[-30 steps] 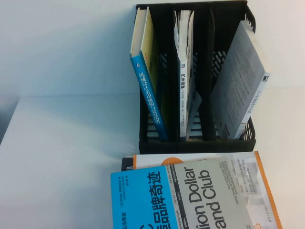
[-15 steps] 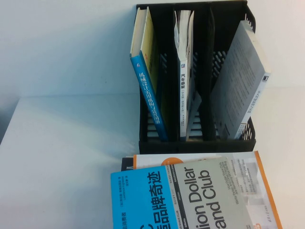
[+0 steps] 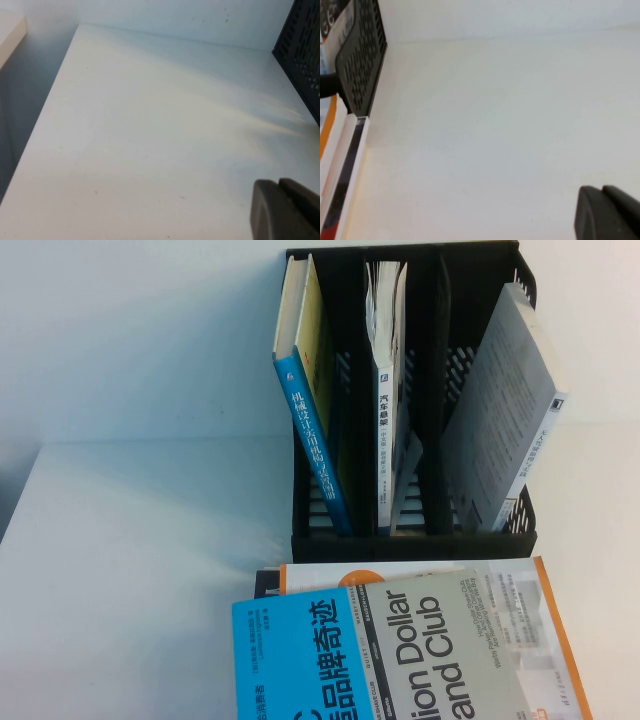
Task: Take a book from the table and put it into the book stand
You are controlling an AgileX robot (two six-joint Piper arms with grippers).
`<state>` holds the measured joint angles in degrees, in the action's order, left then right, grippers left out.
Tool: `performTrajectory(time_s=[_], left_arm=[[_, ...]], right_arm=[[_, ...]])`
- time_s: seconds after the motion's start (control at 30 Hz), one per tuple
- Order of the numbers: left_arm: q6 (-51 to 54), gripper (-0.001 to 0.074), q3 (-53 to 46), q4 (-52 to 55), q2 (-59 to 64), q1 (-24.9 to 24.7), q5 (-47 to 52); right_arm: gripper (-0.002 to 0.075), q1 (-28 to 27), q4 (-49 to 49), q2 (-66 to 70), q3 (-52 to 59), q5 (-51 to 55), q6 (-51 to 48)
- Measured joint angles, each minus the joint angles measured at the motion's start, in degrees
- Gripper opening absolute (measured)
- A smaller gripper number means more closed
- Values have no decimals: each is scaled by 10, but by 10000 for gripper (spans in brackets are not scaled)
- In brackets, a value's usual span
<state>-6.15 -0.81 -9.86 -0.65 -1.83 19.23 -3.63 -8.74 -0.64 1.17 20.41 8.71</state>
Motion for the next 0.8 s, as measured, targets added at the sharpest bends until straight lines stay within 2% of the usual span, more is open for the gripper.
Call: performTrajectory(time_s=[0.27,0.47,0.6,0.8], left_arm=[[0,-4,-5,-20,0,0,-42],[0,-4,-5,-156,0,0,-148],[-1,-4,-5,-254,0,0,-176],[-1,-4,-5,-281,0,0,-179]], right_arm=[[-3,0,0,0,2,-28,0],[-3,0,0,0,5,-183,0],[-3,0,0,0,5,-265,0],[-3,0,-1,0,5,-340,5]])
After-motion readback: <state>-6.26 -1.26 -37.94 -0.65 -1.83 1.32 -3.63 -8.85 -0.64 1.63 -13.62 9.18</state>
